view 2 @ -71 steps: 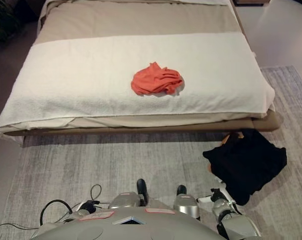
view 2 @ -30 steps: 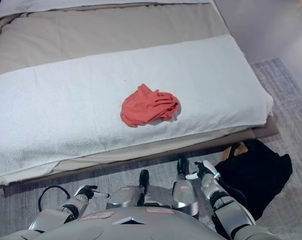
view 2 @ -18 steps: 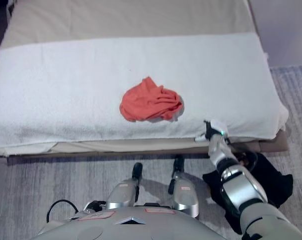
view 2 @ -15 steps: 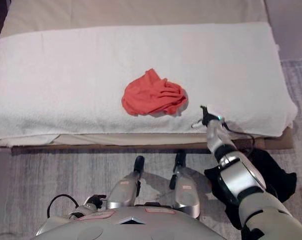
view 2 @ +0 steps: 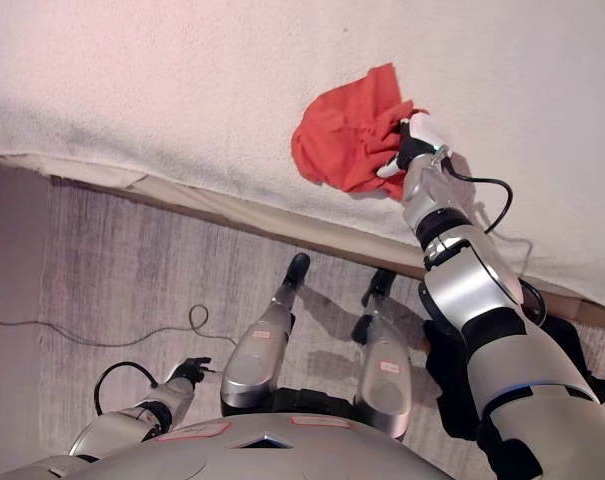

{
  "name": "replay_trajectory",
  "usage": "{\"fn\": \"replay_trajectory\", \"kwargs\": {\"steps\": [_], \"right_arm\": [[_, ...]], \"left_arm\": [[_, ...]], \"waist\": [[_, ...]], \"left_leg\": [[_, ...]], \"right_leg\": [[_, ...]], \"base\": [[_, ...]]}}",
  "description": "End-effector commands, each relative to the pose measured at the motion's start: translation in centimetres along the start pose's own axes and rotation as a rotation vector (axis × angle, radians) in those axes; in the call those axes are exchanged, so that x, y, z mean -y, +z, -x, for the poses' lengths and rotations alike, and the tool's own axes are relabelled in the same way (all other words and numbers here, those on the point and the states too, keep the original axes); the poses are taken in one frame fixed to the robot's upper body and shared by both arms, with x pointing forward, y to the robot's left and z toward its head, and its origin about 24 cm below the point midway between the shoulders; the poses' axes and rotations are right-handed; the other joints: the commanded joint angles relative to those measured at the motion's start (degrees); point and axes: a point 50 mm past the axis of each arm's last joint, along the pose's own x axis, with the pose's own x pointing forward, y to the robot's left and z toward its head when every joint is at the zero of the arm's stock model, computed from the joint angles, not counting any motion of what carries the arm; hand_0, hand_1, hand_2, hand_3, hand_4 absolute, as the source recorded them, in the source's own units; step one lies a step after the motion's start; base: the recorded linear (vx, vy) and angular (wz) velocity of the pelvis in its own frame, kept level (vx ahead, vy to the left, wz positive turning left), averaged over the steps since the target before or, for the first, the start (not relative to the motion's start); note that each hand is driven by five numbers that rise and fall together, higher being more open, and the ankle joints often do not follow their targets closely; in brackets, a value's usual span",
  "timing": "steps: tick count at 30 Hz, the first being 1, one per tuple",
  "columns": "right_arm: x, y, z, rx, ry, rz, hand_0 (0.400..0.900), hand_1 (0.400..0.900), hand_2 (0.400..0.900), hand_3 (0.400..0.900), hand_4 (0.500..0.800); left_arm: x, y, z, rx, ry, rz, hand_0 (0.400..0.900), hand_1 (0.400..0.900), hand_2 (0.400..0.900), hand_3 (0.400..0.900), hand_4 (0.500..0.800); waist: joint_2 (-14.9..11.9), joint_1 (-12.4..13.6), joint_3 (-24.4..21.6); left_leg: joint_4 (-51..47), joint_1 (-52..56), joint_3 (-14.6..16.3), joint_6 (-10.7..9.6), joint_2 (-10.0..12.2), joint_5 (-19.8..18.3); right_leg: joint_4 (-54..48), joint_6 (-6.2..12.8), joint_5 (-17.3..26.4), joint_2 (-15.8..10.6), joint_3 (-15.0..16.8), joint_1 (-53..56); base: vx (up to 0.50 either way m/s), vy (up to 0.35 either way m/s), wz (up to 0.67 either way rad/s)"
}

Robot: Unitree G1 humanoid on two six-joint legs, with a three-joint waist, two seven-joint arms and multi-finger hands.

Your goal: Put the clothes on the bed into the basket.

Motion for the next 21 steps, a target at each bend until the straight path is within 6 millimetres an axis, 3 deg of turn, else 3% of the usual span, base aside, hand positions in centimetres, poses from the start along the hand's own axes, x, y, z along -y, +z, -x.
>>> {"fn": "replay_trajectory", "kwargs": {"steps": [1, 12, 13, 14, 21], "right_arm": [[4.6, 5.0, -0.2, 0.147, -0.131, -0.008, 0.900, 0.900, 0.900, 0.900, 0.800], [9.2, 5.1, -0.4, 0.139, -0.227, -0.042, 0.900, 0.900, 0.900, 0.900, 0.800], [9.4, 4.9, -0.4, 0.134, -0.229, -0.045, 0.669, 0.669, 0.669, 0.669, 0.661], [9.7, 4.6, -0.5, 0.128, -0.233, -0.058, 0.400, 0.400, 0.400, 0.400, 0.500], [11.0, 4.0, -0.5, 0.106, -0.273, -0.049, 0.400, 0.400, 0.400, 0.400, 0.500]], "left_arm": [[-3.9, -2.0, -0.2, -0.066, 0.121, -0.028, 0.900, 0.900, 0.900, 0.900, 0.800], [-4.0, -1.5, -0.3, -0.043, 0.102, 0.006, 0.900, 0.900, 0.900, 0.900, 0.800], [-3.9, -1.5, -0.3, -0.041, 0.094, 0.006, 0.900, 0.900, 0.900, 0.900, 0.800], [-3.7, -1.4, -0.3, -0.034, 0.089, 0.006, 0.900, 0.900, 0.900, 0.900, 0.800], [-3.5, -0.7, -0.3, -0.005, 0.076, 0.011, 0.900, 0.900, 0.900, 0.900, 0.800]], "waist": [[0.6, 1.9, 1.5], [2.7, 3.7, 5.7], [3.0, 3.8, 5.8], [3.3, 3.9, 5.9], [3.8, 3.6, 6.2]], "left_leg": [[-4.8, 1.8, 1.2, 2.7, -1.5, 3.3], [-3.7, -4.7, -0.4, 2.4, -2.2, 5.1], [-3.6, -5.1, -0.4, 2.5, -2.3, 5.2], [-3.5, -5.5, -0.6, 2.5, -2.5, 5.3], [-3.7, -5.4, -0.4, 2.7, -3.1, 5.3]], "right_leg": [[8.0, 3.02, -1.3, -3.8, 4.8, -4.3], [11.0, 2.56, -1.9, -4.8, 4.3, -10.4], [11.2, 2.57, -2.0, -5.0, 4.2, -10.9], [11.4, 2.59, -2.0, -5.2, 4.2, -11.2], [11.6, 2.66, -2.1, -5.6, 4.3, -11.0]], "base": [[-0.04, 0.001, 0.13], [-0.04, 0.012, 0.09], [-0.02, 0.023, 0.09], [-0.01, 0.031, 0.08], [0.00, 0.020, 0.03]]}}
